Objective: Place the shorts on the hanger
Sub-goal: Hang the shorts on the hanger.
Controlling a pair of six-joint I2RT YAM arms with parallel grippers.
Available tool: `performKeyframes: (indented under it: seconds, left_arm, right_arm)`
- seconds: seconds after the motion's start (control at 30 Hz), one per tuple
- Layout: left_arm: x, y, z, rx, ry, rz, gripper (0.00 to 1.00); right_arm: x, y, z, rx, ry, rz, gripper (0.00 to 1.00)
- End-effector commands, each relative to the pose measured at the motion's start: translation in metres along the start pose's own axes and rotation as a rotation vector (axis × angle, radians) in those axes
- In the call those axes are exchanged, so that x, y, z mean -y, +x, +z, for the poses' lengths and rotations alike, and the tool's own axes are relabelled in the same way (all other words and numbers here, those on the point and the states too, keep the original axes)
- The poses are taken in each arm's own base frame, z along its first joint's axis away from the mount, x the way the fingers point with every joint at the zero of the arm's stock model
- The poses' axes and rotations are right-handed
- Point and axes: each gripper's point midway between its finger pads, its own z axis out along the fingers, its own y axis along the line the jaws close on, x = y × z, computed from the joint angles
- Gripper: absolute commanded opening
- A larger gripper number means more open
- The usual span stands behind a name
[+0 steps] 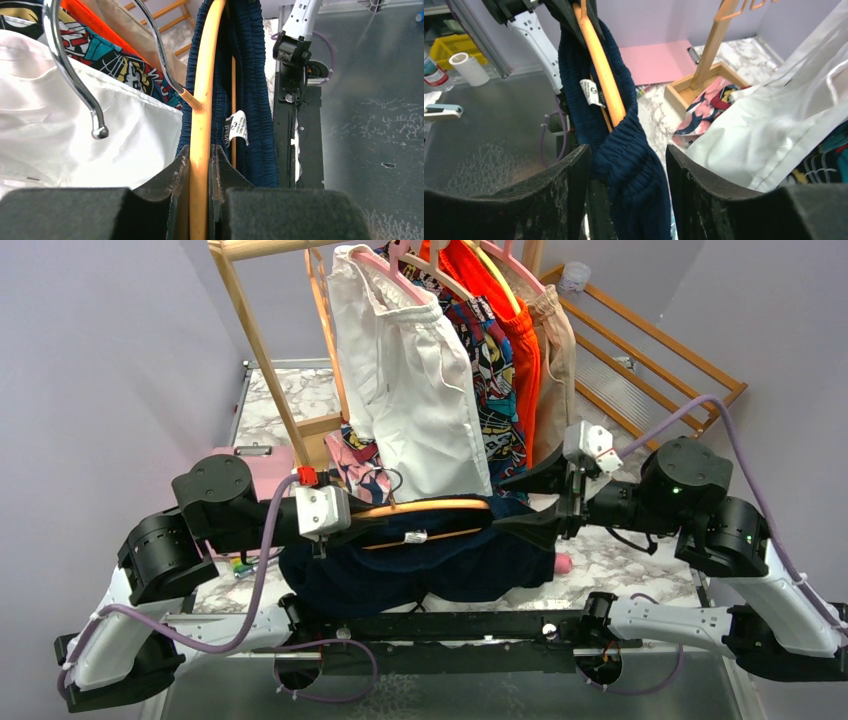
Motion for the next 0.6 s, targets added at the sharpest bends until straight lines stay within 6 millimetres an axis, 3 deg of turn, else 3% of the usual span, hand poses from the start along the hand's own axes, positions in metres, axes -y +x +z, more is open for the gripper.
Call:
performKeyframes:
  seconds: [0.0, 0.1, 0.27, 0.57]
  left_arm:
    - [-0.010, -0.047, -0.017, 0.181, -0.072, 0.060, 0.00]
    - [-0.010, -0.044, -0.011, 0.167, -0.055, 0.054, 0.00]
    - [-0.007, -0.042, -0.003, 0.157, -0.022, 0.047, 0.00]
    - [0.003, -0.034, 0.023, 0.125, 0.084, 0.015, 0.00]
  right_arm:
    - [-0.007, -0.034, -0.020, 0.073, -0.017, -0.016, 0.63]
    - [-0.011, -0.062, -0.022, 0.133, -0.042, -0.046, 0.65]
    - [-0.012, -0.078, -0.009, 0.157, -0.077, -0.084, 0.66]
    - [-0.020, -0.060, 0.039, 0.107, -0.199, -0.079, 0.62]
